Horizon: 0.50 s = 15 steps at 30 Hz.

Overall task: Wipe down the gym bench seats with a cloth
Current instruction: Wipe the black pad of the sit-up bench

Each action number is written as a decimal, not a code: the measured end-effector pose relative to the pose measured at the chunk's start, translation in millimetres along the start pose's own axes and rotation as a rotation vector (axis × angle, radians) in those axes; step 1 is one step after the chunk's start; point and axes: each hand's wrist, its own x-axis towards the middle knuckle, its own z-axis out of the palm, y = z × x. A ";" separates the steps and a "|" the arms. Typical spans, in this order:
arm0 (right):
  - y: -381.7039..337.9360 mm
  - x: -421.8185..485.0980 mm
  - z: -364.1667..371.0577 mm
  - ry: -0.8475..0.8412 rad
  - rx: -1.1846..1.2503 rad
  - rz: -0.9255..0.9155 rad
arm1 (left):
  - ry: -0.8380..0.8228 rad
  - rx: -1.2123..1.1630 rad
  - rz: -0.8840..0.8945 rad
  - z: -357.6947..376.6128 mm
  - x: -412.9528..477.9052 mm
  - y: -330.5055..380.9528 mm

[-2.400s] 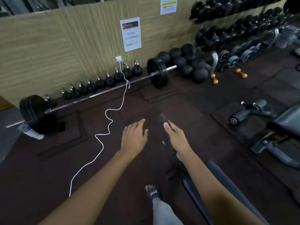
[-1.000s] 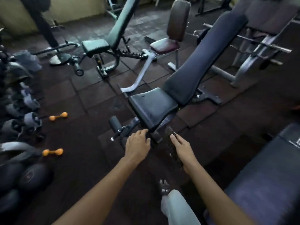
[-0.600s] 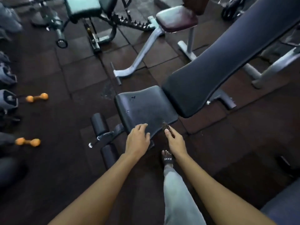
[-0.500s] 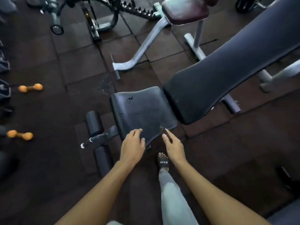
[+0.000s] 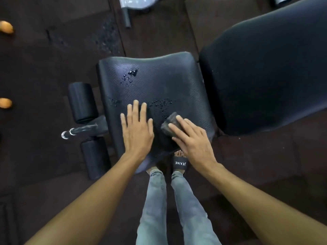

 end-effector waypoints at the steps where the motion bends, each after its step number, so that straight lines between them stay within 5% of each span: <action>1: 5.2 0.4 12.0 -0.008 -0.067 -0.140 | 0.021 0.015 -0.022 9.8 4.7 -9.0; 3: 13.5 7.7 27.2 -0.040 -0.151 -0.356 | 0.039 0.019 -0.046 24.6 7.5 -23.4; 6: 28.1 61.7 43.7 -0.002 -0.206 -0.393 | 0.062 0.005 -0.031 41.5 8.4 -31.5; 11: 44.6 151.9 30.9 0.054 -0.177 0.144 | 0.077 -0.011 -0.025 42.6 8.0 -30.9; 13: 30.2 127.8 31.1 0.091 -0.141 0.420 | 0.073 -0.019 -0.018 40.9 7.4 -31.0; 15: 2.6 77.6 33.7 0.059 -0.138 0.489 | 0.073 -0.019 -0.023 40.6 7.8 -30.4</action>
